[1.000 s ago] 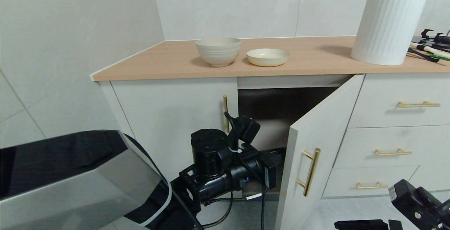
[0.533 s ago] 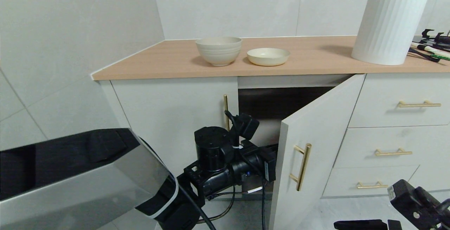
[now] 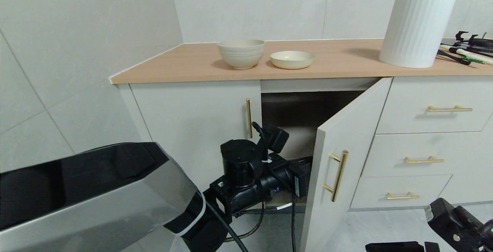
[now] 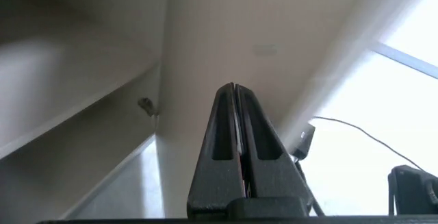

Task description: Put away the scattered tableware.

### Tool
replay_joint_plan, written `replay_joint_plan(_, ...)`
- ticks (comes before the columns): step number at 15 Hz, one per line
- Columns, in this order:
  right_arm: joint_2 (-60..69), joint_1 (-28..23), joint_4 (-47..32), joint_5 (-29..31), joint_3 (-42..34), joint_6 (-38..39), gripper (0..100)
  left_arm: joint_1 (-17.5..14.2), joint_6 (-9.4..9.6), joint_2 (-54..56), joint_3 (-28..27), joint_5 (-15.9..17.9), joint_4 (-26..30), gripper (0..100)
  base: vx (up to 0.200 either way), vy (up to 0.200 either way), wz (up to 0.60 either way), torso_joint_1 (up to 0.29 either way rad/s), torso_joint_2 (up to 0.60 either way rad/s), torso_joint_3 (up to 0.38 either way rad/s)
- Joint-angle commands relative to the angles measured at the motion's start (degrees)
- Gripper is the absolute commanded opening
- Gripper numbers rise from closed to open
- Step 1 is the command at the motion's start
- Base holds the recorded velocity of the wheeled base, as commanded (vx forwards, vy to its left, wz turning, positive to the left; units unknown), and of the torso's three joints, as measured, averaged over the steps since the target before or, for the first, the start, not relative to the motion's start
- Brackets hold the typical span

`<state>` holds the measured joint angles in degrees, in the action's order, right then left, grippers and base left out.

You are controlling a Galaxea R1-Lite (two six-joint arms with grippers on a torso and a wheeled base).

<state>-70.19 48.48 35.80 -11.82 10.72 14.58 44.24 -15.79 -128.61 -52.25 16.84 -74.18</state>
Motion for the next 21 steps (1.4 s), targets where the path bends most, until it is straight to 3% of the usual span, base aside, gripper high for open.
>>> replay_joint_plan(1,-0.3,0.0,0.1,0.0,0.0,0.0,100,0.1,0.05,-2.7,-1.9,-1.1,0.0,0,0.0,0.0,0.0,0.0,0.0,0.0)
replay_joint_plan(3,-0.3,0.1,0.1,-0.1,0.0,0.0,100,0.4,0.32,-3.4,-2.9,-2.4,-0.1,0,0.0,0.0,0.0,0.0,0.0,0.0)
replay_joint_plan(5,0.6,1.6,0.1,-0.6,-0.4,0.0,100,3.4,0.05,-2.7,-1.6,-2.2,-2.4,0,0.0,0.0,0.0,0.0,0.0,0.0)
replay_joint_plan(6,2.5,4.3,0.1,-1.9,-1.3,0.0,100,8.1,-0.65,0.2,2.0,0.1,-4.3,0,0.0,0.0,0.0,0.0,0.0,0.0)
replay_joint_plan(7,4.3,5.7,0.1,-4.6,-2.4,0.0,100,11.8,-3.02,3.5,6.3,5.1,-4.6,0,0.0,0.0,0.0,0.0,0.0,0.0)
replay_joint_plan(8,5.2,5.9,0.1,-7.2,-3.2,-0.3,100,13.1,-4.69,5.9,9.6,9.9,-4.8,0,0.0,0.0,0.0,0.0,0.0,0.0)
replay_joint_plan(9,5.4,5.9,0.1,-8.2,-3.5,-0.9,100,13.1,-4.78,6.2,10.0,11.0,-4.9,0,0.0,0.0,0.0,0.0,0.0,0.0)
replay_joint_plan(12,5.7,5.8,0.1,-9.0,-4.3,-3.9,100,6.8,-4.43,4.2,6.8,10.0,-4.7,0,0.0,0.0,0.0,0.0,0.0,0.0)
replay_joint_plan(14,5.6,5.3,0.3,-8.6,-3.2,-3.6,100,4.3,-4.43,4.6,6.6,9.9,-4.3,0,0.0,0.0,0.0,0.0,0.0,0.0)
replay_joint_plan(16,3.2,1.0,0.1,-5.1,-0.7,-3.2,100,2.3,-4.43,7.1,7.1,9.5,-1.4,0,0.0,0.0,0.0,0.0,0.0,0.0)
replay_joint_plan(19,-0.8,-1.3,0.1,4.4,1.5,-0.6,100,0.3,-4.25,14.3,7.5,6.4,11.9,0,0.0,0.0,0.0,0.0,0.0,0.0)
replay_joint_plan(21,-1.8,-1.4,0.1,8.5,2.0,-0.6,100,-2.1,-0.65,19.1,7.3,3.9,22.9,0,0.0,0.0,0.0,0.0,0.0,0.0)
